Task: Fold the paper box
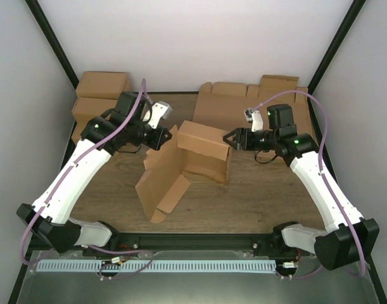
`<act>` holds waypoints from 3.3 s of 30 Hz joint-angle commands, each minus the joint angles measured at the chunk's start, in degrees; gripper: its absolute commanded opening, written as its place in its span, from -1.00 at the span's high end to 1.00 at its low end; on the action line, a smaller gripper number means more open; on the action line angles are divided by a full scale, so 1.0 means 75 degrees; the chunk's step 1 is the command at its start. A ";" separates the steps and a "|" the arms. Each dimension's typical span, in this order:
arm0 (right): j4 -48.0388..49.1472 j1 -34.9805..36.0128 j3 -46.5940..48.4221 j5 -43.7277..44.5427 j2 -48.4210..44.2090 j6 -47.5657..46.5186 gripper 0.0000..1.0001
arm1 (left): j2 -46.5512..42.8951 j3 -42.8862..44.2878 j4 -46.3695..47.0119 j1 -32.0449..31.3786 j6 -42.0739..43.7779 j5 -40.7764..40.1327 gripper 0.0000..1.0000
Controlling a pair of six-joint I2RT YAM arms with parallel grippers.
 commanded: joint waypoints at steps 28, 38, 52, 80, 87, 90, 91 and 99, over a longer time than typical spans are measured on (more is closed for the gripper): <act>0.0111 0.0348 -0.0229 0.0650 0.0137 -0.0467 -0.30 | -0.0310 -0.1458 0.1318 -0.0154 0.1031 0.0377 -0.01; 0.0213 0.0350 -0.0090 0.0740 0.0286 -0.0324 -0.30 | -0.0280 -0.0929 0.1588 -0.0399 0.1117 -0.0480 -0.70; 0.0243 0.0349 -0.0030 0.0838 0.0449 -0.0288 -0.28 | -0.0239 -0.0719 0.1860 -0.1283 0.3390 -0.1699 -0.91; 0.0257 0.0347 0.0005 0.0670 0.0521 -0.0331 -0.28 | 0.0783 -0.2198 0.4859 -0.3494 0.7270 -0.5857 -0.48; 0.0295 0.0347 0.0029 0.0603 0.0546 -0.0331 -0.28 | 0.1207 -0.2235 0.5078 -0.3477 0.7590 -0.5840 -0.30; 0.0278 0.0344 0.0032 0.0596 0.0547 -0.0350 -0.27 | 0.1266 -0.2351 0.5344 -0.3466 0.7702 -0.5841 -0.09; 0.0272 0.0347 0.0042 0.0600 0.0539 -0.0363 -0.27 | 0.1265 -0.2394 0.5460 -0.3463 0.7722 -0.5808 -0.03; 0.0311 0.0345 0.0026 0.0497 0.0556 -0.0349 -0.24 | 0.1359 -0.2615 0.5980 -0.3468 0.7957 -0.5777 0.51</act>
